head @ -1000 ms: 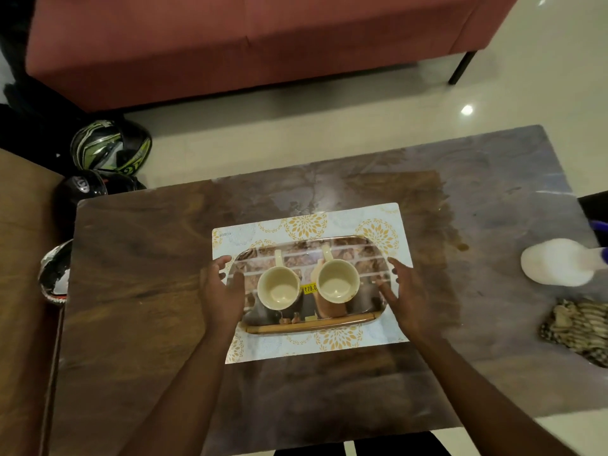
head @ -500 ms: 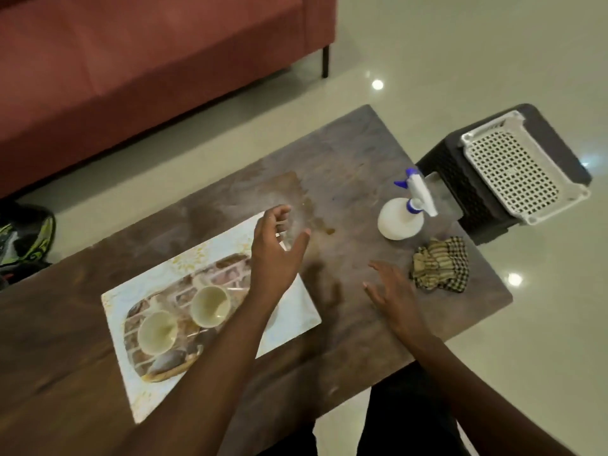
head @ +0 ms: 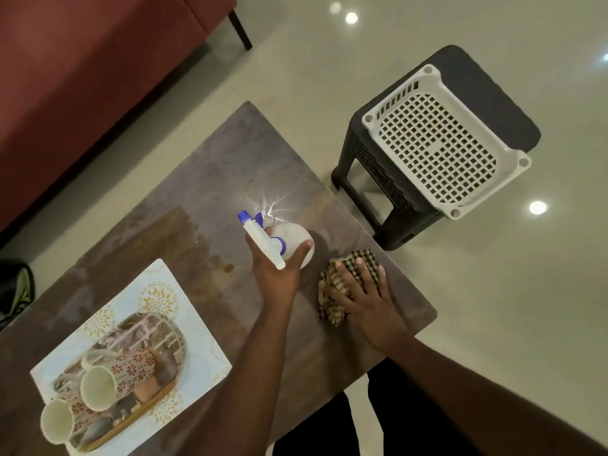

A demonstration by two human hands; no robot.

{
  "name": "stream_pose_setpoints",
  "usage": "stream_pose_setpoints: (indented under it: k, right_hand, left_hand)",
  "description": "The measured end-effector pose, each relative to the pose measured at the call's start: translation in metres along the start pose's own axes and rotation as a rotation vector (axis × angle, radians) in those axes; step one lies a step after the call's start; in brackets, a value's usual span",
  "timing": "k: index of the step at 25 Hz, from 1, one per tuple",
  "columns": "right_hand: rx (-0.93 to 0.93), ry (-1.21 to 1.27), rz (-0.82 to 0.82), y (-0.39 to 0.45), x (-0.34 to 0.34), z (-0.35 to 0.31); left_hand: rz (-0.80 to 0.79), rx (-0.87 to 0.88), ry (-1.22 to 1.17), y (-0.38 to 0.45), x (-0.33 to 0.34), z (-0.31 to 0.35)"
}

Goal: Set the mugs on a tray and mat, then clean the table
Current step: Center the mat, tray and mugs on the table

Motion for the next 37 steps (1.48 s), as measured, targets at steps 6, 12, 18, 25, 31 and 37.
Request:
stream_pose_setpoints:
  k: [6,12,18,25,31,37]
  right_hand:
    - [-0.068,0.041,0.038,0.003,-0.003,-0.003]
    - [-0.127,0.085,0.134,-0.001,-0.032,0.007]
    - [0.090,0.143,0.513,-0.006,-0.130,0.125]
    - [0.047,-0.061,0.228,0.050,-0.164,0.259]
    - [0.026,-0.129,0.013,0.053,-0.125,0.281]
    - [0.088,-0.131,-0.099,0.054,-0.114,0.286]
  left_hand:
    - [0.053,0.131,0.002,0.002,0.009,0.006]
    - [0.045,0.138,-0.091,-0.007,0.013,0.038]
    - [-0.185,0.274,-0.058,0.015,0.091,0.149]
    - [-0.243,0.303,0.126,0.058,0.223,0.249]
    - [-0.225,0.197,0.195,0.072,0.272,0.224]
    - [-0.257,0.272,0.265,0.077,0.287,0.210]
Point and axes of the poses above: each hand's wrist, its own y-axis towards the middle knuckle, its own x-axis out of the palm, z = x × y, the point moved 8 cm from there along y, towards the middle knuckle, and after that the axes turned 3 degrees about -z, right-handed, at the moved point
